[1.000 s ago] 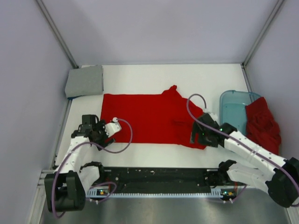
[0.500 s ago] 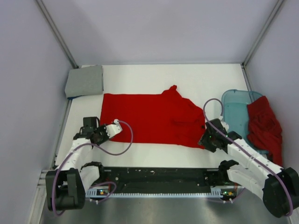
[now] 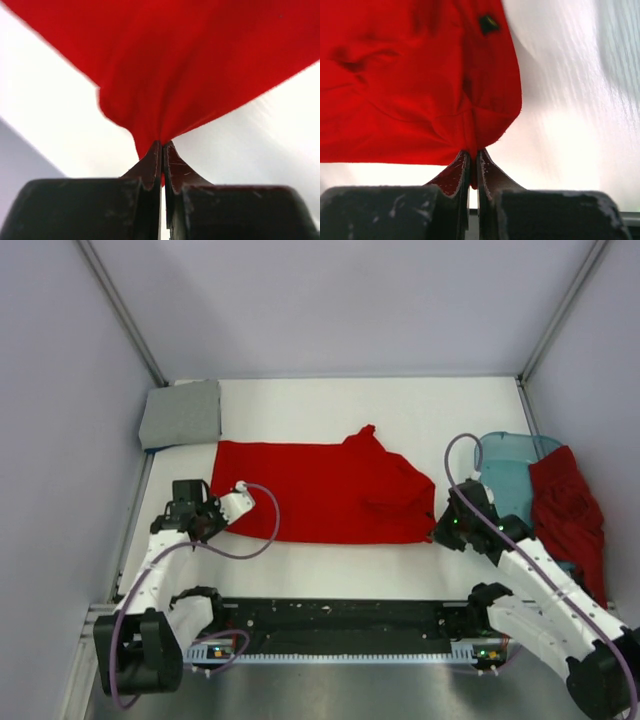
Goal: Fold and stack the t-shirts
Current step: Fold the flattened tshirt in 1/3 of the way
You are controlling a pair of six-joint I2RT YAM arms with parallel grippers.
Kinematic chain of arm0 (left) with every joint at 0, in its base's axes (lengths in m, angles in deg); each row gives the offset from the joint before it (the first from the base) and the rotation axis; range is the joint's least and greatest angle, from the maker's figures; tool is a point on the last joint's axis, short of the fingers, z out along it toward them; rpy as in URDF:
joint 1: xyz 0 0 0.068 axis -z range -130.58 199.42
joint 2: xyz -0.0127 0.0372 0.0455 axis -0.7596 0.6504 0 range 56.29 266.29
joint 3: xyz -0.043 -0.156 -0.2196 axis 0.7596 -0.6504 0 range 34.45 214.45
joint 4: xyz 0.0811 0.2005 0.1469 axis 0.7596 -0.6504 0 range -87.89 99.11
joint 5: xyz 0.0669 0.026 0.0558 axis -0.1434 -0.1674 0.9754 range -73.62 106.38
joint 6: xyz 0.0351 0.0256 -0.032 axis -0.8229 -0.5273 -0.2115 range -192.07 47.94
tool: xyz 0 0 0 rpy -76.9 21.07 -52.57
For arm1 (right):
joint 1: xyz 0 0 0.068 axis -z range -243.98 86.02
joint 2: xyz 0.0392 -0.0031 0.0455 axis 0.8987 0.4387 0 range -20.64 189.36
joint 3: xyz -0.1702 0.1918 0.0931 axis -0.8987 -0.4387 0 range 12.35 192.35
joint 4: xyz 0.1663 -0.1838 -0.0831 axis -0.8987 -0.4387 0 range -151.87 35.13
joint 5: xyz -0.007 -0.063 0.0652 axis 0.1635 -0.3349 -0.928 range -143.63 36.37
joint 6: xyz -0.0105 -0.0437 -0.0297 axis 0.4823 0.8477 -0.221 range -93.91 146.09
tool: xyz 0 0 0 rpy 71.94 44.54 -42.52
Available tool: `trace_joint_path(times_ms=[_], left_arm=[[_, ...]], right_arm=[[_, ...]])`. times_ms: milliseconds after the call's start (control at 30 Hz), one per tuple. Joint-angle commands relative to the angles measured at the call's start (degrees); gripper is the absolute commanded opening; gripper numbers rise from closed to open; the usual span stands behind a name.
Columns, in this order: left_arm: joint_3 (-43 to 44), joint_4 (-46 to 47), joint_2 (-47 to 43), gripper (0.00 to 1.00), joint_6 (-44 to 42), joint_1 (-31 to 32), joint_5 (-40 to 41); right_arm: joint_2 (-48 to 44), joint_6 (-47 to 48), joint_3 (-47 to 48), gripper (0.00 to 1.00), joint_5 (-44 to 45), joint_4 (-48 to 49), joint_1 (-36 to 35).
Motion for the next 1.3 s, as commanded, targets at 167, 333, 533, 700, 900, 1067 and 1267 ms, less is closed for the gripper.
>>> trace_joint_path(times_ms=[167, 333, 533, 700, 900, 1067, 1267], left_arm=[[29.0, -27.5, -6.1, 0.0, 6.9, -0.2, 6.4], [46.2, -35.1, -7.8, 0.0, 8.8, -0.2, 10.1], [57.6, -36.4, -8.8, 0.0, 8.3, -0.2, 11.9], [57.6, -32.3, -7.8, 0.0, 8.4, -0.2, 11.9], [55.4, -14.5, -2.7, 0.0, 10.2, -0.1, 8.7], [60.4, -2.9, 5.7, 0.0, 12.7, 0.0, 3.0], [68.6, 5.2, 16.1, 0.0, 13.6, 1.1, 4.8]], right_arm=[[-8.9, 7.6, 27.8, 0.0, 2.0, -19.1, 0.5], [-8.3, 10.8, 42.8, 0.0, 2.0, -27.3, 0.5], [-7.2, 12.7, 57.2, 0.0, 1.8, -33.7, 0.4], [-3.5, 15.6, 62.9, 0.0, 3.8, -33.8, 0.4], [9.8, 24.5, 66.7, 0.0, 10.1, -20.6, 1.3], [27.5, 25.5, 79.8, 0.0, -3.6, -14.2, 14.8], [42.9, 26.4, 101.4, 0.0, -9.4, -13.5, 19.7]])
